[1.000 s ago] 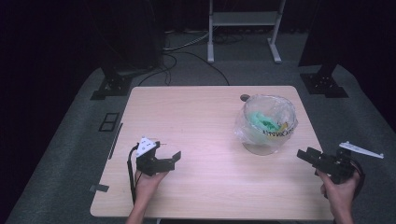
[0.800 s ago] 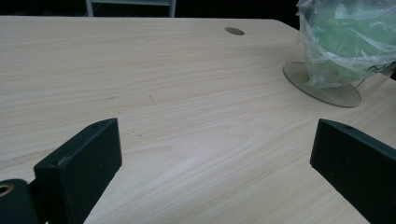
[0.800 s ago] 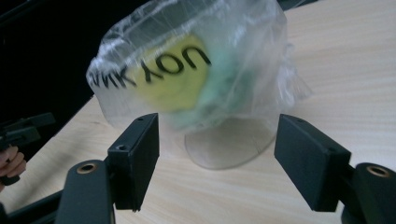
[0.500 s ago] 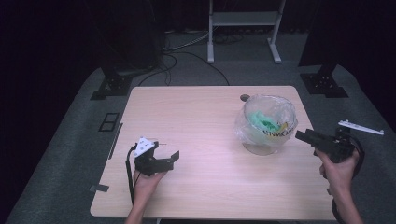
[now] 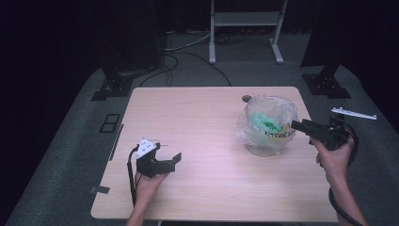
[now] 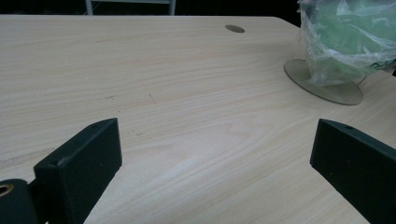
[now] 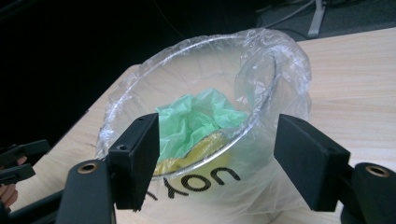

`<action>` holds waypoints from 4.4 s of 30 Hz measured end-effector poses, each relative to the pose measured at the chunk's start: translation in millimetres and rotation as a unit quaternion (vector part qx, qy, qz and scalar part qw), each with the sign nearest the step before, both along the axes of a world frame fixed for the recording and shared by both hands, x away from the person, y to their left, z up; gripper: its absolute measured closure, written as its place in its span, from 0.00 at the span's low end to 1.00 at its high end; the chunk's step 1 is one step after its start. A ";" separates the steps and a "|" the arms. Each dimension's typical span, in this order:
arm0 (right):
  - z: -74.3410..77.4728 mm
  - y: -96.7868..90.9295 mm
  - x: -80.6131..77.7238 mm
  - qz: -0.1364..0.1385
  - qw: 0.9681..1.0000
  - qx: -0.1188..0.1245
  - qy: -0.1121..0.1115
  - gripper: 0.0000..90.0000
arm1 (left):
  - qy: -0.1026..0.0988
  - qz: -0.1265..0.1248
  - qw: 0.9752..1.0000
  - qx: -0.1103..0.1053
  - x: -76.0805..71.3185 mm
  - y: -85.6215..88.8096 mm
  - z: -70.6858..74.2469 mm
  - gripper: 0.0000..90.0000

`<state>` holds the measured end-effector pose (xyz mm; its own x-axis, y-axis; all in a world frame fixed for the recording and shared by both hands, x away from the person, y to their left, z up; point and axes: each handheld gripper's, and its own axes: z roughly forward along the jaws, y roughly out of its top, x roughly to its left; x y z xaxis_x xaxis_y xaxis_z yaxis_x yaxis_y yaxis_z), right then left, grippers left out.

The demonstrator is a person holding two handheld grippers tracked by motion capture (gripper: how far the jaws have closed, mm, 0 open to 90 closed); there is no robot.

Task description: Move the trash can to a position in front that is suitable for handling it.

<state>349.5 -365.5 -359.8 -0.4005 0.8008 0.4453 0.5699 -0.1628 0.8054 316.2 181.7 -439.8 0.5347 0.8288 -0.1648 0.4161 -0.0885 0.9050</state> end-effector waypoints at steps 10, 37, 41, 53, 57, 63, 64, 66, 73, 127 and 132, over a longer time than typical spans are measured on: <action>-3.5 14.1 15.3 -0.008 0.999 -0.037 0.021 0.37 | 0.002 -0.002 1.000 0.006 -0.3 -1.2 -0.6 0.01; -5.0 82.6 32.0 0.011 0.995 -0.092 0.041 0.44 | 0.005 -0.007 1.000 0.014 -0.8 -4.3 -2.5 0.01; -5.0 98.7 36.6 0.025 0.995 -0.090 0.039 0.44 | 0.005 -0.004 1.000 0.012 -1.1 -2.7 -2.2 0.01; -5.8 150.4 45.2 0.058 0.994 -0.089 0.030 0.44 | 0.004 -0.005 1.000 0.011 -1.8 -1.6 -2.4 0.01; -6.5 165.5 47.5 0.066 0.994 -0.086 0.029 0.44 | 0.004 -0.005 1.000 0.010 -2.0 -0.8 -2.3 0.01; -6.1 186.6 50.2 0.076 0.993 -0.081 0.030 0.43 | 0.003 -0.008 1.000 0.010 -2.1 -1.8 -2.5 0.01; -6.2 189.9 50.4 0.078 0.993 -0.081 0.030 0.43 | 0.003 -0.008 1.000 0.011 -2.1 -1.8 -2.6 0.01; -6.1 196.4 50.9 0.080 0.993 -0.078 0.032 0.43 | 0.002 -0.008 1.000 0.011 -2.2 -1.9 -2.6 0.01; -6.4 216.4 52.2 0.089 0.993 -0.068 0.035 0.42 | 0.002 -0.009 1.000 0.011 -2.4 -2.1 -2.3 0.01; -26.2 133.6 38.4 0.068 0.997 -0.038 0.026 0.34 | -0.041 -0.047 0.998 -0.021 4.3 -9.0 47.2 0.04; -26.4 130.1 37.5 0.065 0.997 -0.036 0.023 0.34 | -0.044 -0.048 0.998 -0.022 14.4 -11.3 61.8 0.05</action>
<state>387.1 -235.4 -386.2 -0.4832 0.7737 0.4098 0.6195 -0.0287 0.7845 330.6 170.4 -377.9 0.6249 0.7665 -0.1481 0.3255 -0.0835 0.9418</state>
